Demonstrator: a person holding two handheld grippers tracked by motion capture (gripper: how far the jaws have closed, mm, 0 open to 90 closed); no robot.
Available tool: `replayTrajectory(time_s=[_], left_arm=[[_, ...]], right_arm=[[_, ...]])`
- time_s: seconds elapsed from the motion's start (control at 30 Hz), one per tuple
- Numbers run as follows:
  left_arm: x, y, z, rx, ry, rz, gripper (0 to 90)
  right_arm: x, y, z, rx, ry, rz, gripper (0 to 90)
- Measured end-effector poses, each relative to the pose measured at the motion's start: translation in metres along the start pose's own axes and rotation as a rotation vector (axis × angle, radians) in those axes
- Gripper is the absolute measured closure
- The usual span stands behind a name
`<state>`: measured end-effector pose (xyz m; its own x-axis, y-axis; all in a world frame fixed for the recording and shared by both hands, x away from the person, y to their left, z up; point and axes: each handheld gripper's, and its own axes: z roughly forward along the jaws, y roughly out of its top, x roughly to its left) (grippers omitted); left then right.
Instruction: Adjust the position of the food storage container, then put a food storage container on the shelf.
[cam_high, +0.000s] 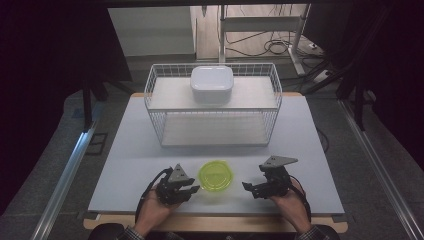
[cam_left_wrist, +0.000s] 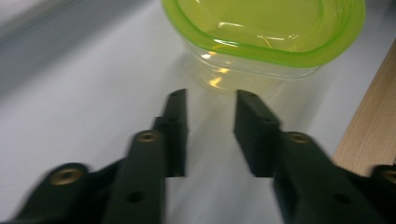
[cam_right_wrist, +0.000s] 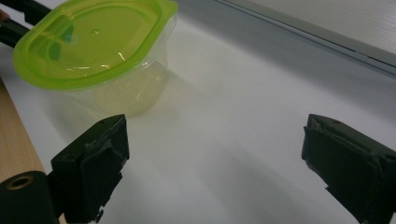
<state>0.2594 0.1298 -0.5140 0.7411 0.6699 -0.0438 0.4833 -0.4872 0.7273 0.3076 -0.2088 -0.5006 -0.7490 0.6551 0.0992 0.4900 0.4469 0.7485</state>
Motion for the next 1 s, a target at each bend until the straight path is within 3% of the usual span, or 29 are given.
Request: replayTrajectory(time_s=[0.17,0.43,0.47,0.57,0.7,0.83,1.0], left_arm=[[0.003,-0.009,-0.015,-0.025,0.030,-0.010,38.6],[0.011,-0.021,-0.030,-0.061,0.046,-0.041,12.4],[0.012,-0.025,-0.032,-0.074,0.065,-0.040,8.8],[0.013,-0.031,-0.035,-0.077,0.094,-0.032,4.1],[0.014,-0.037,-0.039,-0.093,0.103,-0.044,1.9],[0.017,-0.040,-0.041,-0.113,0.095,-0.069,0.8],[0.018,-0.041,-0.041,-0.122,0.096,-0.072,0.0]], right_arm=[[0.001,0.001,0.001,-0.008,0.003,-0.009,5.2],[0.004,0.001,0.001,-0.015,0.001,-0.035,3.6],[0.004,0.002,0.000,-0.016,0.000,-0.038,3.5],[0.003,0.002,-0.001,-0.027,-0.001,-0.044,3.5],[0.003,0.002,-0.001,-0.030,-0.004,-0.040,3.5],[0.003,0.002,-0.002,-0.028,-0.006,-0.054,3.0],[0.002,0.002,-0.001,-0.033,0.009,-0.044,2.1]])
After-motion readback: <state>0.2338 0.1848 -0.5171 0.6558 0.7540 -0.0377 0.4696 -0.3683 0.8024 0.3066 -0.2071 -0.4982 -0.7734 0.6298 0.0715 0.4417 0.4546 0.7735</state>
